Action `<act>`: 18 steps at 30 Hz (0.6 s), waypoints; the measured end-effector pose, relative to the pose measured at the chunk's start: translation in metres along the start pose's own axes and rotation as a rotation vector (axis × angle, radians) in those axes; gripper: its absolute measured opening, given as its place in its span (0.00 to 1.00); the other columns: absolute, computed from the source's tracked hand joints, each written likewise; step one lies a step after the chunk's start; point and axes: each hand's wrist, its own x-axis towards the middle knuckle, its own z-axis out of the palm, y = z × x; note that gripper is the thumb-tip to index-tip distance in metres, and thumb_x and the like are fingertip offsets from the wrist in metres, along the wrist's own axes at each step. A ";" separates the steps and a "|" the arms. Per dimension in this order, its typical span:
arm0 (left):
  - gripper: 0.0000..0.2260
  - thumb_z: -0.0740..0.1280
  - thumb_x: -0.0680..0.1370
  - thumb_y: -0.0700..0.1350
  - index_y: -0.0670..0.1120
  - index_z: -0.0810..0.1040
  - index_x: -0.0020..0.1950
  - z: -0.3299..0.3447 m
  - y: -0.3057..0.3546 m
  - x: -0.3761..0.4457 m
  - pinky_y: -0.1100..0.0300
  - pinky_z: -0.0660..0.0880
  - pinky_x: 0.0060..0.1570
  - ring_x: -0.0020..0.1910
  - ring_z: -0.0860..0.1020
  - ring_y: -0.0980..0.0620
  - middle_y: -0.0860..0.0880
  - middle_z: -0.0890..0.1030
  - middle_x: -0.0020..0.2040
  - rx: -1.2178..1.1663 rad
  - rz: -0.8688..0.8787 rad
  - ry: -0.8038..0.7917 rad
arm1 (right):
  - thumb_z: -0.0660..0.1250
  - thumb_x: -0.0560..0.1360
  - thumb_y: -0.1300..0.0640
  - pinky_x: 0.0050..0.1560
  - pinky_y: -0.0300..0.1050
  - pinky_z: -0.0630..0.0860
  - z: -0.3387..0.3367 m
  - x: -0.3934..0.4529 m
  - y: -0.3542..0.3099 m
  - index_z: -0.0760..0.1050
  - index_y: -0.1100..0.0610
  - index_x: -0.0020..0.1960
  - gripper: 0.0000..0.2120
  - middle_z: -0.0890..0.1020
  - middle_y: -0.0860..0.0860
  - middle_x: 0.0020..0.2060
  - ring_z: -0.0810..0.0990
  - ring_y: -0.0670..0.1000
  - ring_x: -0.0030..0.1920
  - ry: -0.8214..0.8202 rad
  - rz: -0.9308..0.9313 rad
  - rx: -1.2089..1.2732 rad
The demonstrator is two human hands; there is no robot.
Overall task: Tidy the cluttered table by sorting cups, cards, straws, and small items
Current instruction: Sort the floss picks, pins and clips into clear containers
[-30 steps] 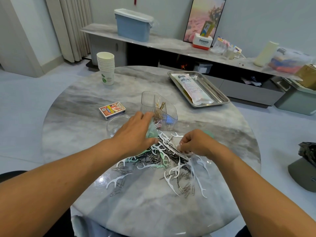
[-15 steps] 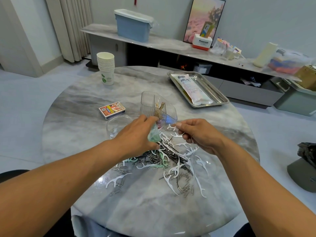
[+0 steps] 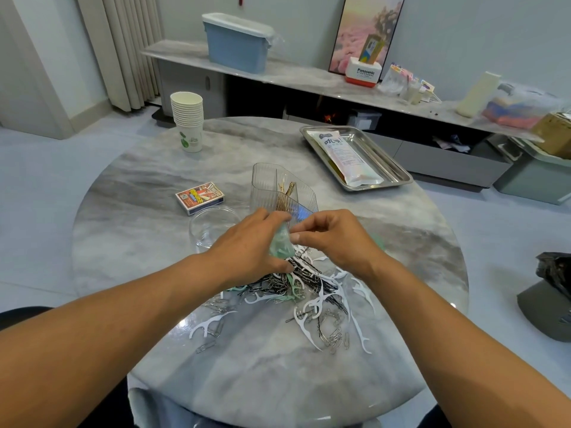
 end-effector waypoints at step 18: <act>0.38 0.76 0.68 0.64 0.57 0.63 0.73 -0.002 -0.003 -0.002 0.51 0.75 0.62 0.63 0.73 0.53 0.53 0.70 0.70 -0.118 -0.077 0.073 | 0.53 0.85 0.57 0.35 0.42 0.77 -0.014 0.003 0.006 0.66 0.66 0.72 0.19 0.71 0.67 0.65 0.76 0.53 0.42 0.271 0.688 1.130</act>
